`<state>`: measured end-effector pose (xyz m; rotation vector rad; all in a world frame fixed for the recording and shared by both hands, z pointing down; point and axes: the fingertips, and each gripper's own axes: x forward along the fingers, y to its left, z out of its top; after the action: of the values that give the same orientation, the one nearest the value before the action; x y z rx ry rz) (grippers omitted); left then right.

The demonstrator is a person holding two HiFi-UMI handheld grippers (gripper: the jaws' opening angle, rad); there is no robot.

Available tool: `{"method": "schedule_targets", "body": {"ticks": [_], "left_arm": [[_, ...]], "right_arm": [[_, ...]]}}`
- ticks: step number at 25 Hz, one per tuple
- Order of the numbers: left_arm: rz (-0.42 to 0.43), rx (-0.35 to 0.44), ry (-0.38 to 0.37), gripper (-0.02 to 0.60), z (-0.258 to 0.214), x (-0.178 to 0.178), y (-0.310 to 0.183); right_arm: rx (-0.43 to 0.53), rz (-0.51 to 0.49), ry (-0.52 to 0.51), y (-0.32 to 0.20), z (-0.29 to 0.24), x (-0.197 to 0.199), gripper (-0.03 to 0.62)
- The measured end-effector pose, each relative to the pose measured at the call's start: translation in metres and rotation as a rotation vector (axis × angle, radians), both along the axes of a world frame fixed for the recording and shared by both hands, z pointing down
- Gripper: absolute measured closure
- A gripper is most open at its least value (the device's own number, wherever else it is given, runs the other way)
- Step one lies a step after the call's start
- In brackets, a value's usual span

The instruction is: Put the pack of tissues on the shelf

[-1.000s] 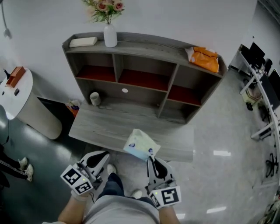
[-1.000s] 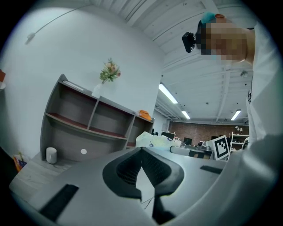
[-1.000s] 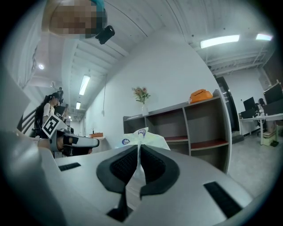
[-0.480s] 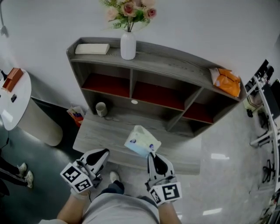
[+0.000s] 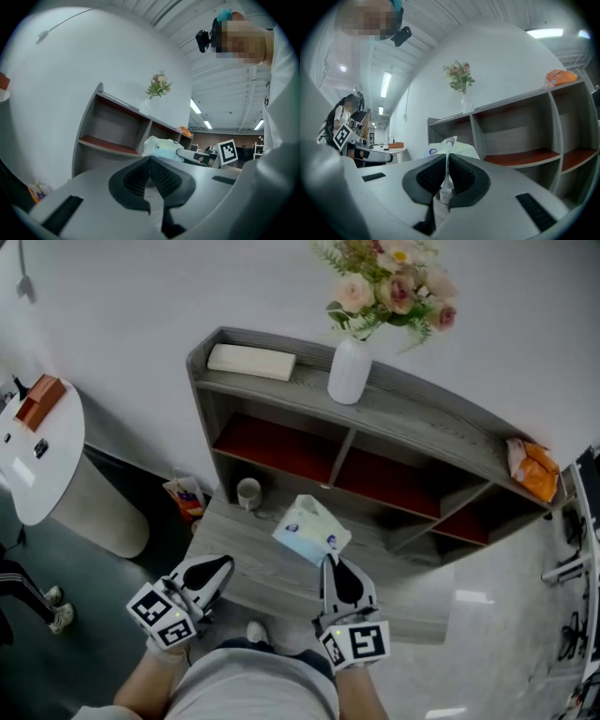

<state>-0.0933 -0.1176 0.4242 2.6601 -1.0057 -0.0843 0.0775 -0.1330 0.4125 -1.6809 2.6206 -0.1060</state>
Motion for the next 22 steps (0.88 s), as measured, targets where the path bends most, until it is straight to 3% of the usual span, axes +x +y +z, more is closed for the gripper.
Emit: {"method": "schedule_targets", "body": {"ticks": [9,22], "left_arm": [[-0.109,0.001,-0.008,0.565,-0.002,-0.056,-0.031],[-0.284,0.005,-0.047,0.565,-0.004,-0.101,-0.052]], "right_arm": [[0.017,-0.065,0.033,-0.076,-0.004,-0.069,0.569],[0.015,-0.113,0.202,-0.183,-0.009,-0.129,0.569]]}}
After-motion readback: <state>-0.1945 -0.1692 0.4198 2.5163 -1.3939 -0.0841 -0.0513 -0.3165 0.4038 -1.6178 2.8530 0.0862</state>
